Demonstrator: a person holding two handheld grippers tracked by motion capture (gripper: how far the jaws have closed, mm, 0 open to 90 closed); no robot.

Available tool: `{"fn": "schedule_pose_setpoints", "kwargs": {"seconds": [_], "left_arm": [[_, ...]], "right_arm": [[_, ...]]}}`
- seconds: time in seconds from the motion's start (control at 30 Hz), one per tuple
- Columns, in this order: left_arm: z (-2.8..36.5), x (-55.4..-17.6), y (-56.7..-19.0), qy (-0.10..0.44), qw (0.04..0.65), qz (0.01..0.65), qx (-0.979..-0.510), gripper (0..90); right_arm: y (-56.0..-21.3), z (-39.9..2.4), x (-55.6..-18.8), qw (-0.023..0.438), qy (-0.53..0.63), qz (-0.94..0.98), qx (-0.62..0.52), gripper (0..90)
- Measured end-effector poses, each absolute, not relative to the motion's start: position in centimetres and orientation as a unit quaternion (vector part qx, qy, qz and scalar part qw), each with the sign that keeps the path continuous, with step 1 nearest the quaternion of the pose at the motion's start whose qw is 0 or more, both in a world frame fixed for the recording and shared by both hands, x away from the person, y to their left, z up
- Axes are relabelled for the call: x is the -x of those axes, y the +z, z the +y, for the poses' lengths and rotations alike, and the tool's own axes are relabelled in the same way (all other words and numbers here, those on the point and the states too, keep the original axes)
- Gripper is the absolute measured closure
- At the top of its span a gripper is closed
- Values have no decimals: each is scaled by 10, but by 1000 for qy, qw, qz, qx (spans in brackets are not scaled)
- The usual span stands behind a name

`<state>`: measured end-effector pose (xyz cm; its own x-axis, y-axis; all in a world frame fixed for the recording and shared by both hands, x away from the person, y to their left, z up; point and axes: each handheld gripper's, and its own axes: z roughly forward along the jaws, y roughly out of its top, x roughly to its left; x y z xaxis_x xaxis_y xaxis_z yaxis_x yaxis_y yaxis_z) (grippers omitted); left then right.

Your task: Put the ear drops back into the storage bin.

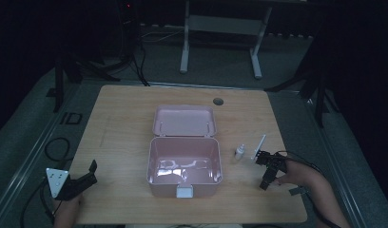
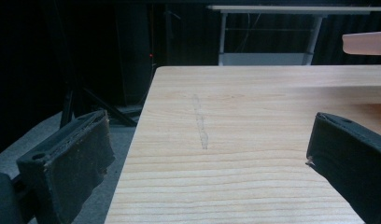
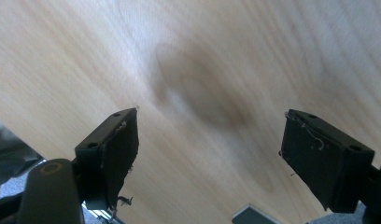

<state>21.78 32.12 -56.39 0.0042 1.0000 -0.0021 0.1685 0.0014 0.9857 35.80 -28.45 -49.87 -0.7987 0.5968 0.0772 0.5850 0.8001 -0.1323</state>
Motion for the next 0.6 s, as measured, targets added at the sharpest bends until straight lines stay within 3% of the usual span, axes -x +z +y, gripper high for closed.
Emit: {"fn": "schedule_pose_setpoints", "kwargs": {"seconds": [0.6], "left_arm": [[322,-218,-564,452,459,539,-542,5]], "right_arm": [[-486,-247,-400,42,26,-946,320,230]]}}
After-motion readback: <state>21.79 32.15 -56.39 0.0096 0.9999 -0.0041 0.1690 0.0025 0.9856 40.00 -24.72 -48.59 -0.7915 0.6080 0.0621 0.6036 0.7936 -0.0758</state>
